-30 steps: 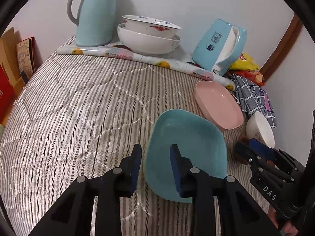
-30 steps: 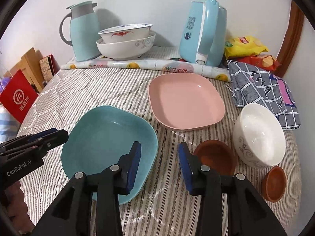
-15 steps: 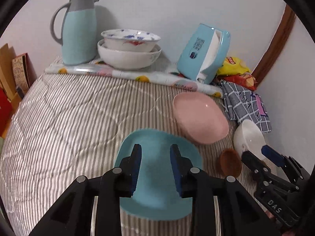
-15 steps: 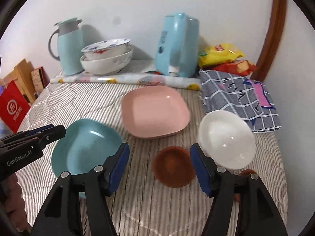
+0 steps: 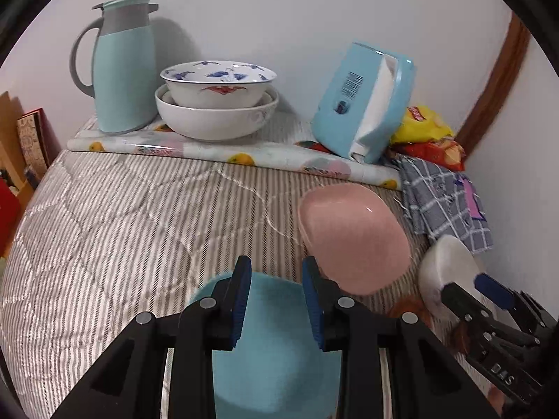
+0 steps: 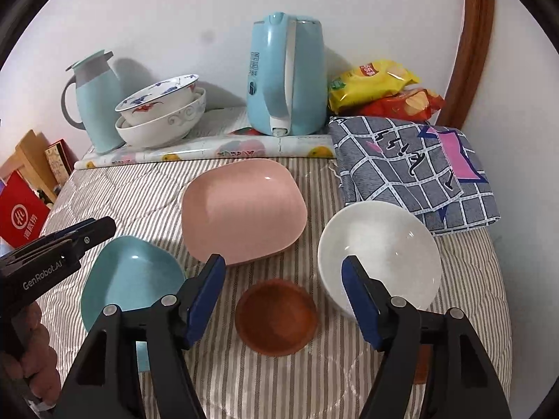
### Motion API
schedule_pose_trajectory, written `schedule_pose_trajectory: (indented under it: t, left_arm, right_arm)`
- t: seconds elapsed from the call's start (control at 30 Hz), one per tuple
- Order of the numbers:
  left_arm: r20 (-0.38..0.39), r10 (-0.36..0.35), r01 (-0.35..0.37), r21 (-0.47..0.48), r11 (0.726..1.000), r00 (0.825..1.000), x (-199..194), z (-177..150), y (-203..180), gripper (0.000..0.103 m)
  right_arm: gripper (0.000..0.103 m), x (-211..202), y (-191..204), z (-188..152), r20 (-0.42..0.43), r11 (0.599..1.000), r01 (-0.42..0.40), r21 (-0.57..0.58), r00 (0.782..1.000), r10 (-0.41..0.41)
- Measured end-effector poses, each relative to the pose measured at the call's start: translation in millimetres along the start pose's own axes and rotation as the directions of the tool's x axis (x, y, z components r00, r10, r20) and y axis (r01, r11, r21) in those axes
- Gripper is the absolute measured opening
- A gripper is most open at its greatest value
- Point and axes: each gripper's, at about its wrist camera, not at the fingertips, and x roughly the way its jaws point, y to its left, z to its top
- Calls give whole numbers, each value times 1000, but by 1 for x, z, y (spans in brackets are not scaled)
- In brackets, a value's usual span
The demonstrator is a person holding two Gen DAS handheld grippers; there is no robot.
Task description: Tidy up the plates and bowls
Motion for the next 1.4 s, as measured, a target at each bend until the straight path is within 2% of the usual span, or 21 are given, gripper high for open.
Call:
schedule_pose_trajectory:
  t: [0.43, 0.5, 0.67, 0.97, 1.2, 1.4]
  left_arm:
    - [-56, 30, -30, 13, 999, 998, 32, 10, 3, 29]
    - [-65, 22, -21, 17, 1000, 998, 37, 12, 3, 35]
    - [-66, 14, -14, -8, 1000, 998, 44, 16, 6, 37]
    - [-67, 1, 0, 2, 1000, 998, 62, 26, -5, 37]
    - [-89, -1, 2, 12, 1000, 996, 86, 35, -14, 37]
    - [-99, -7, 8, 8, 1000, 995, 102, 41, -18, 36]
  right_arm:
    - [68, 19, 1, 18, 11, 1000, 16, -14, 1000, -16]
    - [68, 22, 1, 20, 12, 1000, 20, -17, 1000, -20]
    - [68, 32, 3, 24, 9, 999, 27, -37, 1000, -27]
    - [47, 52, -3, 36, 0, 997, 59, -44, 998, -59]
    - [35, 78, -7, 42, -54, 998, 53, -27, 997, -55]
    - [34, 99, -7, 49, -95, 998, 42, -37, 994, -46]
